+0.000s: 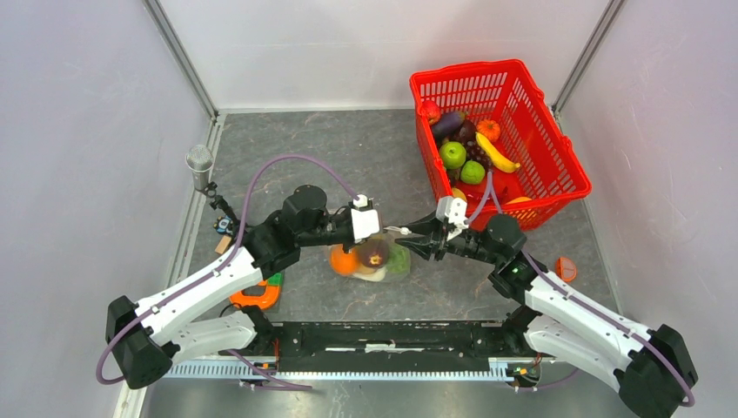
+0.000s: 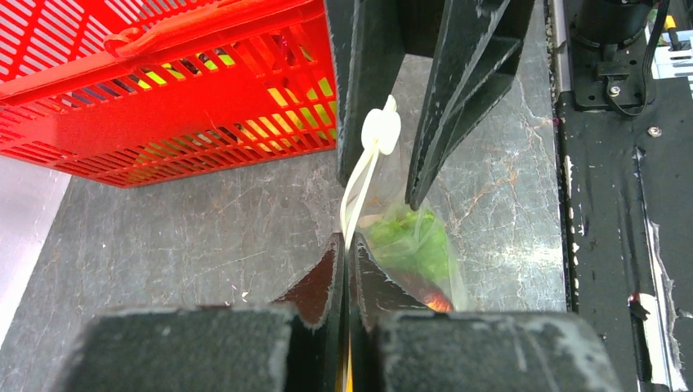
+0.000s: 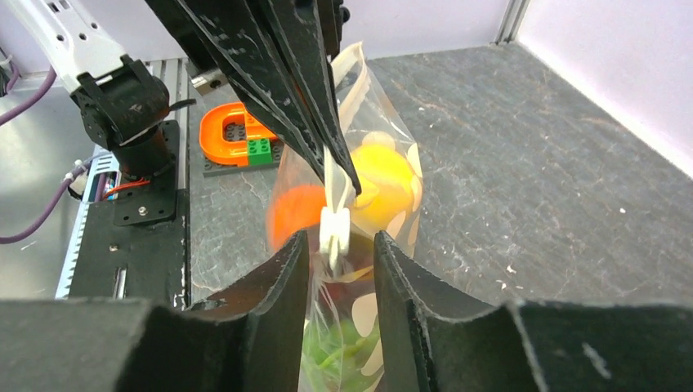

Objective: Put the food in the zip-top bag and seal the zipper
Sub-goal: Adjust the zipper food storage bag at the center of the board.

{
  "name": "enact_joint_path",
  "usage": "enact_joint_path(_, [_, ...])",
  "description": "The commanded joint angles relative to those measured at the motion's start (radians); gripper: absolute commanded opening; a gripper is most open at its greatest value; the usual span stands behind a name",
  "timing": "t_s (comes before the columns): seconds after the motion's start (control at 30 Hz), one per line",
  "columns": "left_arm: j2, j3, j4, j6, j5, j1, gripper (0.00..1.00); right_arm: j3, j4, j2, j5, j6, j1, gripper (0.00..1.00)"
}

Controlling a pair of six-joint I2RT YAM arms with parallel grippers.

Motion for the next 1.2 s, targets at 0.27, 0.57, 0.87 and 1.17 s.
enact_joint_path(0.27, [-0.039, 0.002, 0.104, -0.048, 0.051, 0.0, 0.02, 0.02, 0.064, 0.028, -0.008, 0.002, 0.005, 0.26])
enact_joint_path(0.57, [-0.033, 0.009, 0.07, -0.038, 0.053, 0.0, 0.02, 0.02, 0.074, 0.024, 0.0, 0.003, 0.005, 0.21])
enact_joint_path(0.87, [-0.023, 0.015, 0.06, -0.036, 0.054, 0.0, 0.02, 0.01, 0.09, 0.023, 0.002, 0.007, 0.005, 0.0])
enact_joint_path(1.17, [-0.013, 0.013, 0.126, -0.066, 0.096, 0.0, 0.74, 0.036, 0.0, 0.039, 0.044, -0.024, 0.006, 0.0])
